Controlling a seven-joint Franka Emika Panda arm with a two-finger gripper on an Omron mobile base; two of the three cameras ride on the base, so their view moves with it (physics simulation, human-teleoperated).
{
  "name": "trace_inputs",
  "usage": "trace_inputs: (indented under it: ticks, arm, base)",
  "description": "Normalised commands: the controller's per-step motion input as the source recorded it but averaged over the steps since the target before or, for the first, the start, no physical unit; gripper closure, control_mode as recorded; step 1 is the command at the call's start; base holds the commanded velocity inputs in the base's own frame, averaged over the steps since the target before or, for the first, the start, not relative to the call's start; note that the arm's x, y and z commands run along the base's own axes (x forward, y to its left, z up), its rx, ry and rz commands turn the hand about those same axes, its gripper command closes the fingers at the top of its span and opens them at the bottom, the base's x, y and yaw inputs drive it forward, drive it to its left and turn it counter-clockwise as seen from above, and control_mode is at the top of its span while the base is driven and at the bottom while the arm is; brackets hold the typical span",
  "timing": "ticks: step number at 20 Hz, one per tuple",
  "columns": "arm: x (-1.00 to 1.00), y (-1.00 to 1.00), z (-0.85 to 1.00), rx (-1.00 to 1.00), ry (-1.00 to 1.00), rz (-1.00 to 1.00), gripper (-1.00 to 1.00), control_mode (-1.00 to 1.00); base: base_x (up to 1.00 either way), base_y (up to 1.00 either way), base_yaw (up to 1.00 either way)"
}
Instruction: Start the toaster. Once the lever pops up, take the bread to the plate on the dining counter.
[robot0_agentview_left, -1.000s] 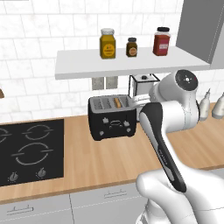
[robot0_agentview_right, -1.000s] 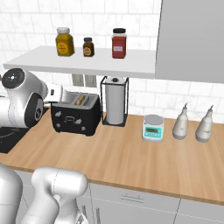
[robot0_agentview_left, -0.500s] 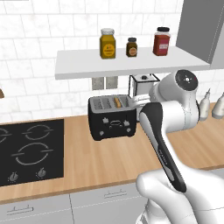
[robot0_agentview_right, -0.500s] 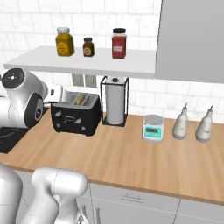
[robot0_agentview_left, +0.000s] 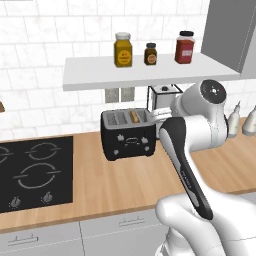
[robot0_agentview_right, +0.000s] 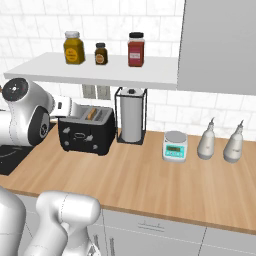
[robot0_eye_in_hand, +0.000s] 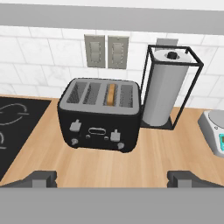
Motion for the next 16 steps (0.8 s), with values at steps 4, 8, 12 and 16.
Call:
trace_inputs:
  ticks: [4, 8, 12, 16]
  arm:
    - [0.00, 0.00, 0.00, 0.00, 0.00, 0.00, -1.00, -1.00]
    - [0.00, 0.00, 0.00, 0.00, 0.00, 0.00, -1.00, -1.00]
    - [0.00, 0.00, 0.00, 0.00, 0.00, 0.00, -1.00, -1.00]
    - [0.00, 0.00, 0.00, 0.00, 0.00, 0.00, -1.00, -1.00]
  base:
    - [0.00, 0.00, 0.00]
    - [0.00, 0.00, 0.00]
    - [0.00, 0.00, 0.00]
    - [0.00, 0.00, 0.00]
